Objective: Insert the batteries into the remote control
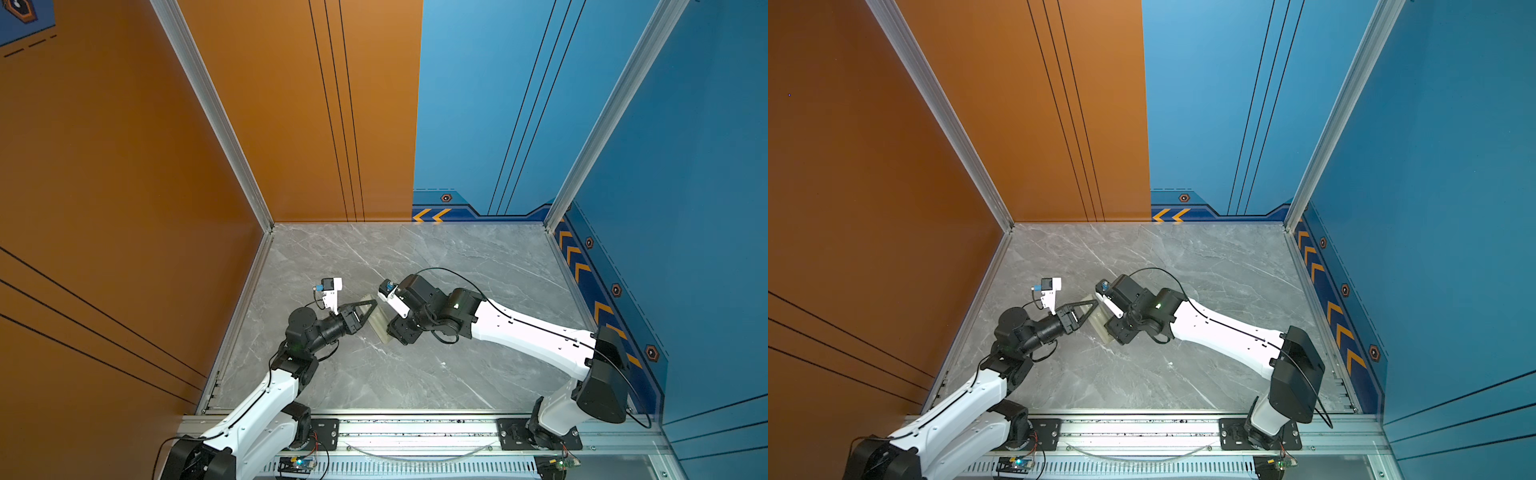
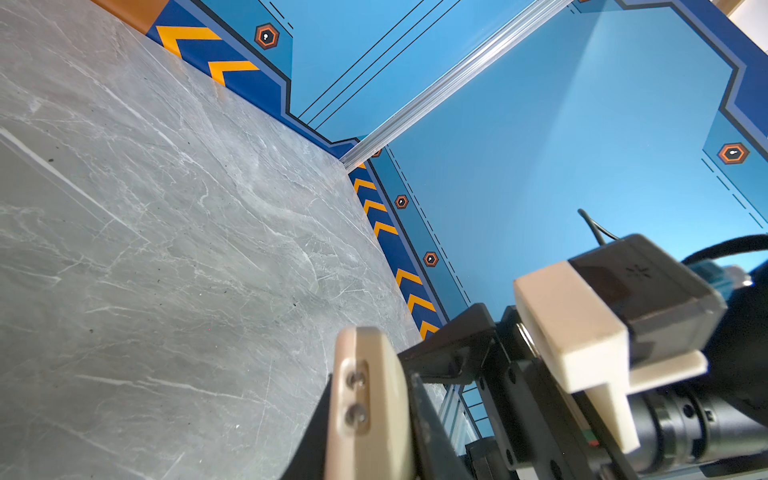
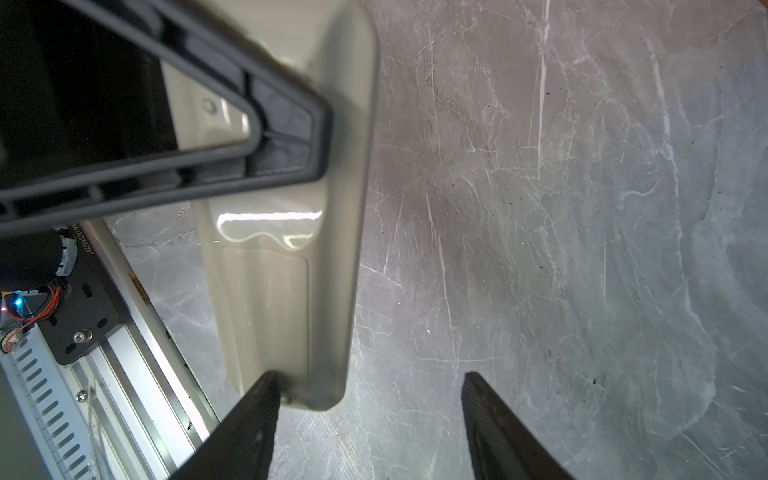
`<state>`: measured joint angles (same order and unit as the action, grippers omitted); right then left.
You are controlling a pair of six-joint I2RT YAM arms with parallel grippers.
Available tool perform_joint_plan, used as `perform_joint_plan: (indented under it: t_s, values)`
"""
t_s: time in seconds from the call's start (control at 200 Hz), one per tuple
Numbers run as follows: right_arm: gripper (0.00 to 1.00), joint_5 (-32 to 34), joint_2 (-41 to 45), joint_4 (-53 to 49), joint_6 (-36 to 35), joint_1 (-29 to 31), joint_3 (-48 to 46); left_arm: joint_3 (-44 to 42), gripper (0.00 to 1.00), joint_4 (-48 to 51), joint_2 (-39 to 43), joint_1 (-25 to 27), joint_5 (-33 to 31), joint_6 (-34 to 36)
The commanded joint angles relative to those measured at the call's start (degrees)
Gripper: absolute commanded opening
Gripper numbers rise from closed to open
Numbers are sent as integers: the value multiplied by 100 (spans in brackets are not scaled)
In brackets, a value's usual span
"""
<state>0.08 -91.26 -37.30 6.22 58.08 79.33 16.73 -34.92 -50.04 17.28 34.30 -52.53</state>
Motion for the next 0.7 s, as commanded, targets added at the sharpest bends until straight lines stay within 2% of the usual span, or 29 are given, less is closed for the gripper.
perform_joint_plan:
  t_s: [0.0, 0.175, 0.32, 0.551, 0.691]
  values:
    - [70, 95, 261, -32, 96, 16, 97, 116, 0, 233, 198, -67, -193, 117]
    - [74, 176, 507, 10, 253, 79, 26, 196, 0, 695, 359, -94, -391, 214]
    - [78, -10, 626, 264, 444, 89, -161, 216, 0, 822, 381, -105, -550, 185]
    - [84, -321, 511, 807, 729, 201, -446, 264, 0, 1058, 468, -102, -797, 103]
    - [85, -390, 359, 1066, 818, 221, -536, 330, 0, 1262, 504, -112, -831, 107]
